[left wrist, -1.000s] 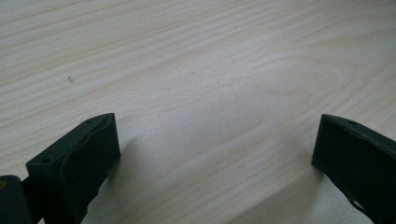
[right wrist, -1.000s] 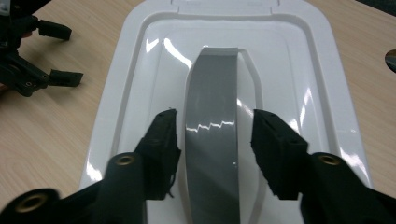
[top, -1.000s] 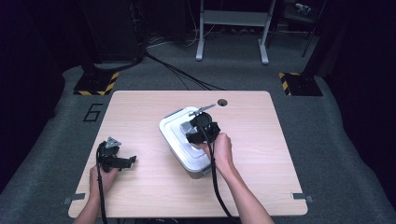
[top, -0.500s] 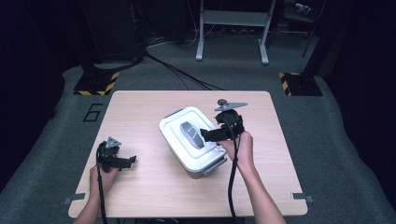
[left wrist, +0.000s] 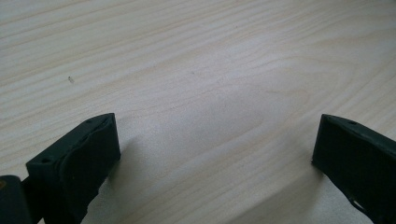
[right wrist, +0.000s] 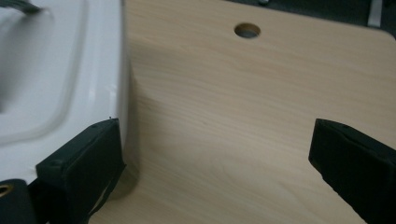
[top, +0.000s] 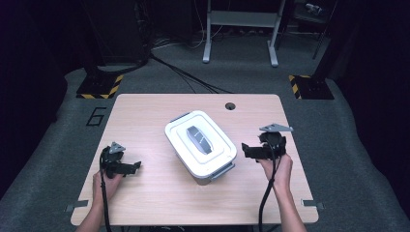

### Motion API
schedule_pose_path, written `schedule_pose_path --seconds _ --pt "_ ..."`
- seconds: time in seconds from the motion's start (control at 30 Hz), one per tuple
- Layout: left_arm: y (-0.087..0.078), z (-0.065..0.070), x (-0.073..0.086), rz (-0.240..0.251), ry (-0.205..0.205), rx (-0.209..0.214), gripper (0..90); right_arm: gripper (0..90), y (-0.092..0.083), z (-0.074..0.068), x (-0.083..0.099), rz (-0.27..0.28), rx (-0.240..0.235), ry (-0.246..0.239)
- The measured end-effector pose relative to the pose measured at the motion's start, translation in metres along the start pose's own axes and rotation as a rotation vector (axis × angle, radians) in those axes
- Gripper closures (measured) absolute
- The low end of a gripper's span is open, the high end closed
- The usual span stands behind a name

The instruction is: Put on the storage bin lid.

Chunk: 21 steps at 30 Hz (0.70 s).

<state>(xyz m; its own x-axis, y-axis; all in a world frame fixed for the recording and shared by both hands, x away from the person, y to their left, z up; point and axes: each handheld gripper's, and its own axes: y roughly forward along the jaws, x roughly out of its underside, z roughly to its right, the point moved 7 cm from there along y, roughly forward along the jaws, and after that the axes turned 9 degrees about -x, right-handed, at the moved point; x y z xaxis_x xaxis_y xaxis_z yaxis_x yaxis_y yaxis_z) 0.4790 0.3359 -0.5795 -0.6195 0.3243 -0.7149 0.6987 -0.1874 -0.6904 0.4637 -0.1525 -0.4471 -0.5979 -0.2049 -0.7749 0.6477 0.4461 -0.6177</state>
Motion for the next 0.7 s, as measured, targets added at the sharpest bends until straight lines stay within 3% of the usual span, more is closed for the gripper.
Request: schedule_pose_path --seconds 0.13,0.3,0.4,0.43,0.47,0.53,0.7 --pt "0.000 0.000 0.000 0.000 0.000 0.000 0.5 2.8 0.011 0.030 0.046 -0.035 0.038 0.094" --pt "0.000 0.000 0.000 0.000 0.000 0.000 0.5 2.6 0.032 0.049 0.103 -0.142 0.094 0.138" --pt "0.000 0.000 0.000 0.000 0.000 0.000 0.5 1.9 0.038 0.054 0.123 -0.151 0.118 0.142" --pt "0.000 0.000 0.000 0.000 0.000 0.000 0.5 1.9 0.038 0.054 0.123 -0.151 0.118 0.142" --pt "0.000 0.000 0.000 0.002 -0.001 -0.001 0.5 1.9 0.038 0.056 0.126 -0.109 0.139 0.110" --pt "0.000 0.000 0.000 0.000 0.000 0.000 0.5 0.8 0.037 0.057 0.128 -0.088 0.144 0.113" --pt "0.000 0.000 0.000 0.002 -0.002 -0.002 0.5 0.0 0.036 0.059 0.130 -0.072 0.147 0.097"
